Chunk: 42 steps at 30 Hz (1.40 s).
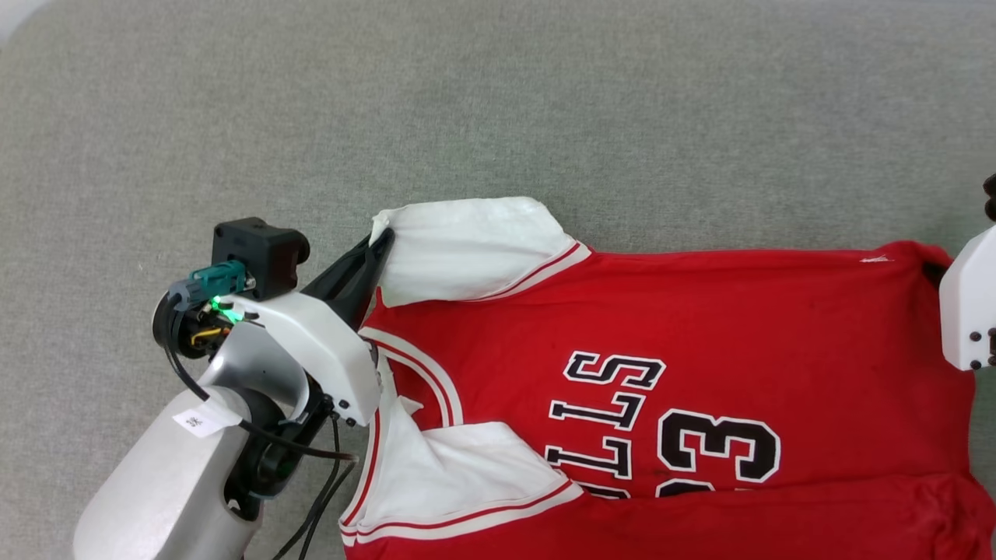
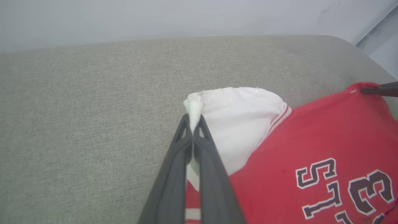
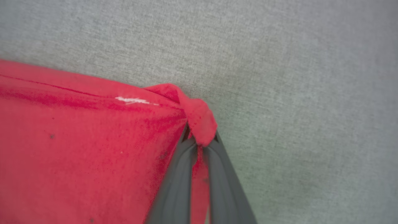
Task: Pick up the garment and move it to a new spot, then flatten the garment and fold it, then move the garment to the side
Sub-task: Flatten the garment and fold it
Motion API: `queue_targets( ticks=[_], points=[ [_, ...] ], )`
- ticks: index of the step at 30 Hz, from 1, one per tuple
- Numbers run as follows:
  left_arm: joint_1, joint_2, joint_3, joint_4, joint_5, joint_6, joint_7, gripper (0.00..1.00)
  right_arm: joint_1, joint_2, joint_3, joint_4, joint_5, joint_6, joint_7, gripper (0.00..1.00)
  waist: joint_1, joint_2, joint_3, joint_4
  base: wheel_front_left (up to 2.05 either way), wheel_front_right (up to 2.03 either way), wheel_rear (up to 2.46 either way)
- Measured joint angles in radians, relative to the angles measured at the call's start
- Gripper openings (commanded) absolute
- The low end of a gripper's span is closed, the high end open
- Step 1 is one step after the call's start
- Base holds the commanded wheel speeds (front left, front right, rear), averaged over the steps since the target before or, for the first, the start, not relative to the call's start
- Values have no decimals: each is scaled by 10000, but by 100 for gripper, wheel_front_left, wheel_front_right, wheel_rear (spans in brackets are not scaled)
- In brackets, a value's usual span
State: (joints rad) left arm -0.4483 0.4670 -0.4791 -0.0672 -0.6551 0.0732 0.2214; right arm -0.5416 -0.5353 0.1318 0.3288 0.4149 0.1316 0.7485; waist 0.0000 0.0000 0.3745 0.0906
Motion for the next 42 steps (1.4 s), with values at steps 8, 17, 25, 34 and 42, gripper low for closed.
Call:
queue_targets(
  ticks=[8, 17, 25, 34, 42],
  points=[
    [286, 13, 56, 416, -109, -31, -313, 0, 7, 224, -447, -79, 380, -2, -1346, 0, 0, 0, -712, -221, 0, 0, 0],
    [1262, 240, 35, 125, -4, 280, -662, 0, 1720, 500, -1085, -1057, 826, -2, -2462, 0, -1, 0, -1600, -336, 0, 0, 0],
    [2833, 418, -224, -522, 134, 865, -750, 0, 3727, 748, -1655, -2351, 1421, -4, -3095, 0, -1, 0, -2143, -184, 0, 0, 0],
    [4191, 378, -665, -715, -38, 1131, -616, 0, 5649, 717, -1827, -2880, 2182, -6, -2602, 0, -1, 0, -2430, 46, 0, 0, 0],
    [4524, 309, -940, 8, -157, 1057, -646, 0, 6577, 391, -1818, -2729, 2357, -6, -1870, 0, -1, 0, -2523, 169, 0, 0, 0]
  ],
)
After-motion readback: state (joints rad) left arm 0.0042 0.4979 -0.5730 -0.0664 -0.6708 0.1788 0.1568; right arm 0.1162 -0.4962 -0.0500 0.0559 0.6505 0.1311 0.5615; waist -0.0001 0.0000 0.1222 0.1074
